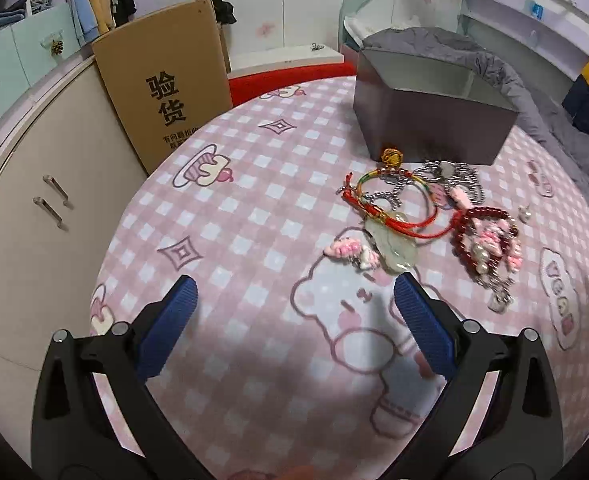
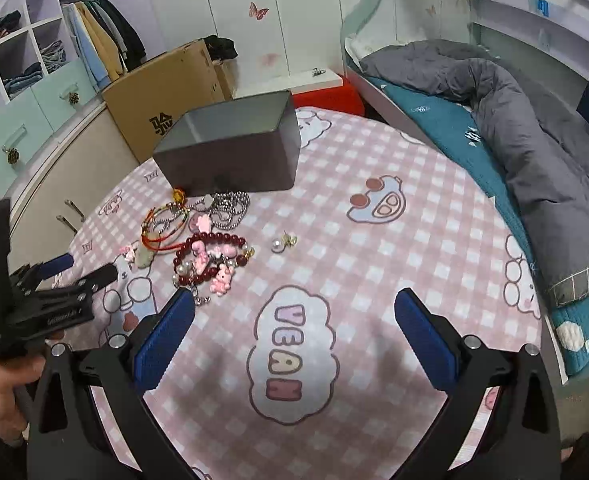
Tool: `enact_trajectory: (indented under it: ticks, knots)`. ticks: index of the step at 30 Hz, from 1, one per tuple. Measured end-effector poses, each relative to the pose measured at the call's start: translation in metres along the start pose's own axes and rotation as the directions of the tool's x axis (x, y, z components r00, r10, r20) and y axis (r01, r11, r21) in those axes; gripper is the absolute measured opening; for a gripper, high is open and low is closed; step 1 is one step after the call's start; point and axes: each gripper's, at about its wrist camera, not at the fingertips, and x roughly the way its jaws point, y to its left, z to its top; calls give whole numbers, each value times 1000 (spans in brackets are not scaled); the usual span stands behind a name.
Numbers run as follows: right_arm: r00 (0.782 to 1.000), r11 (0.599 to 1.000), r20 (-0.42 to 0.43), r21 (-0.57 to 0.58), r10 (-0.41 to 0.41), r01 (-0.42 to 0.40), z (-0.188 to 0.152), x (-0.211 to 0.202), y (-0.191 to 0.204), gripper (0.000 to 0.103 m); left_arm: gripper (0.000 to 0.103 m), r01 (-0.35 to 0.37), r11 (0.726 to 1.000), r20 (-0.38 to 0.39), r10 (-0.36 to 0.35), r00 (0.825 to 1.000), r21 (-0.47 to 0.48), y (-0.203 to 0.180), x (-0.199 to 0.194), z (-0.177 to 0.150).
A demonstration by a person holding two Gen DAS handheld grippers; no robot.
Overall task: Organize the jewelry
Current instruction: 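Grasp the pink charm keychain with the left gripper while the right gripper grasps a pearl stud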
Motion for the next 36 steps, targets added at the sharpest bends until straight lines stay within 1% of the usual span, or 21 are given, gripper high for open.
enact_trajectory:
  ticks: [2, 3, 5, 7, 11, 13, 15, 16, 17, 18, 19, 22, 27, 28, 29, 31, 32, 34, 35, 36]
  knots:
    - [1000, 1000, -4, 0, 2, -2, -1, 1, 1, 97, 95, -18, 1000, -16, 18, 1000, 4, -1, 11, 4]
    - [1000, 1000, -5, -2, 2, -2, -1, 1, 1, 97, 91, -20, 1000, -25, 20, 1000, 0, -1, 14, 6]
    - [1000, 1000, -8, -7, 3, -3, -1, 2, 3, 97, 88, 13, 1000, -44, -14, 999, -23, 2, 22, 9]
    - [1000, 1000, -10, -9, 5, -5, -2, 3, 3, 97, 86, 27, 999, -42, -28, 999, -34, 3, 25, 12]
    - [1000, 1000, -16, -8, 7, -7, -2, 7, 2, 97, 75, 60, 998, -35, -61, 998, -28, 1, 26, 15]
    - [1000, 1000, -18, -5, 8, -8, -2, 8, 2, 97, 67, 85, 996, -25, -85, 996, -15, 0, 25, 16]
    - [1000, 1000, -17, -4, 8, -8, -1, 9, 2, 97, 46, 98, 995, -14, -98, 995, 3, -2, 24, 16]
    - [1000, 1000, -18, -4, 9, -9, -1, 10, 1, 97, 40, 118, 993, -5, -118, 993, 11, -2, 23, 16]
    - [1000, 1000, -19, -4, 8, -8, 0, 11, 1, 97, 30, 144, 989, -1, -144, 990, 16, -2, 22, 16]
    - [1000, 1000, -18, -3, 8, -8, 0, 11, 1, 97, 26, 157, 987, 1, -157, 988, 20, -2, 22, 17]
    - [1000, 1000, -17, 0, 10, -10, 1, 12, 0, 97, 25, 172, 985, 2, -172, 985, 28, -3, 21, 16]
    - [1000, 1000, -7, -3, 12, -12, 6, 17, -1, 97, 24, 204, 979, 11, -204, 979, 32, -3, 19, 13]
    - [999, 999, -3, -27, -34, 34, 17, 36, -6, 95, 24, 234, 972, 19, -234, 972, 2, 4, 14, 9]
    - [999, 999, -5, -32, -37, 37, 19, 40, -8, 88, 24, 235, 972, 24, -235, 972, -3, 5, 10, 7]
    - [999, 998, -8, -43, -42, 42, 21, 46, -9, 84, 24, 236, 972, 28, -236, 971, -6, 6, 8, 6]
    - [999, 997, -23, -70, -46, 44, 24, 54, -7, 65, 24, 239, 971, 36, -239, 970, -15, 8, 2, 4]
    - [999, 995, -33, -88, -43, 40, 24, 60, -5, 61, 24, 241, 970, 39, -240, 970, -19, 9, -1, 3]
    - [999, 994, -35, -102, -28, 24, 25, 65, -2, 48, 24, 249, 968, 47, -247, 968, -28, 10, -8, 2]
    - [999, 993, -32, -116, -37, 33, 25, 68, 1, 45, 24, 250, 968, 52, -248, 967, -28, 10, -10, 2]
    - [998, 990, -24, -130, -51, 48, 24, 69, 3, 41, 24, 250, 968, 57, -249, 967, -27, 10, -13, 3]
